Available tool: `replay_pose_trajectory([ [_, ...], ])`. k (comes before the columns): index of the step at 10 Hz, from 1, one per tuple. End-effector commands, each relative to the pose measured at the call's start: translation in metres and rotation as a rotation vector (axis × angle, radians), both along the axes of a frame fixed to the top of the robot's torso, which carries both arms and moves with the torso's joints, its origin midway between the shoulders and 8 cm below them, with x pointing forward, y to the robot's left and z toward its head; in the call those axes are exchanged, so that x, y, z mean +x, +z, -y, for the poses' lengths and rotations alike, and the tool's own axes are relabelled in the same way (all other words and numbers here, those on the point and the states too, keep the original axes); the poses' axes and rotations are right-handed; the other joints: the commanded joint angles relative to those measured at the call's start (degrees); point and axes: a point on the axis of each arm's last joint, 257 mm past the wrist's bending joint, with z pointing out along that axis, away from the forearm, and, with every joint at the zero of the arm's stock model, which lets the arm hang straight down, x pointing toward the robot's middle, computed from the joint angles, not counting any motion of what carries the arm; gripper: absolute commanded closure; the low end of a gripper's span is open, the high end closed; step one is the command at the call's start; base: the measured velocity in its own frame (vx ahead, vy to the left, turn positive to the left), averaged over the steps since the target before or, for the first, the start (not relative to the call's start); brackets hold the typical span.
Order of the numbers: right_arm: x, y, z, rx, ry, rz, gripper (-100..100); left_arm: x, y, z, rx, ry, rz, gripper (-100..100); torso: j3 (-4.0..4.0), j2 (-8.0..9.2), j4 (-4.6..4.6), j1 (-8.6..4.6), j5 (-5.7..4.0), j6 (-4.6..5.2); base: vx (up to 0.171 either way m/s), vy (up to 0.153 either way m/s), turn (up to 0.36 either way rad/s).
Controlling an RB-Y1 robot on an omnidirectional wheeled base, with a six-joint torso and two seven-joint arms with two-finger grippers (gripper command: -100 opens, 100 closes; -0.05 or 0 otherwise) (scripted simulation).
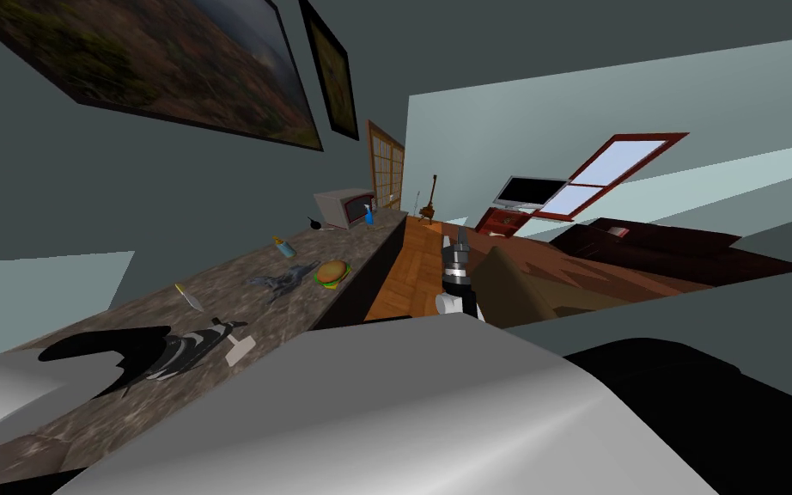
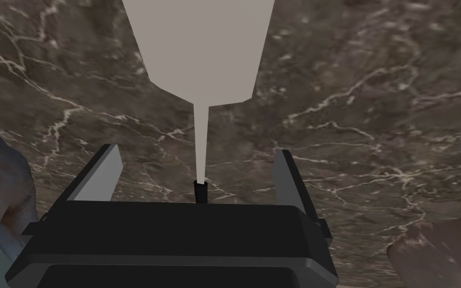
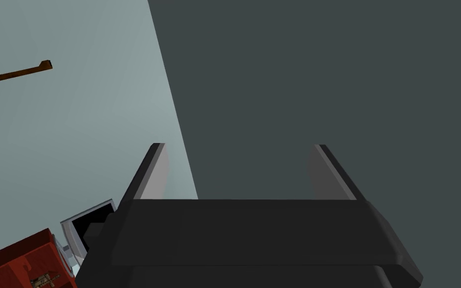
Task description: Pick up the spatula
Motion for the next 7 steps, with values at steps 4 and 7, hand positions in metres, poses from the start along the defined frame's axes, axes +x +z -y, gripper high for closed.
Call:
replay_pose_trajectory([
  [4,0.000,0.000,0.000,0.000,0.000,0.000,0,-0.060,-0.005,-0.024,0.043,0.032,-0.126,-100,-0.14,-0.23,-0.06,-0.01,0.00,0.00,0.064,-0.003,-0.134],
  [7,0.000,0.000,0.000,0.000,0.000,0.000,0,-0.060,-0.005,-0.024,0.043,0.032,-0.126,-100,-0.10,-0.16,-0.04,-0.01,0.00,-0.01,0.027,0.001,-0.029],
])
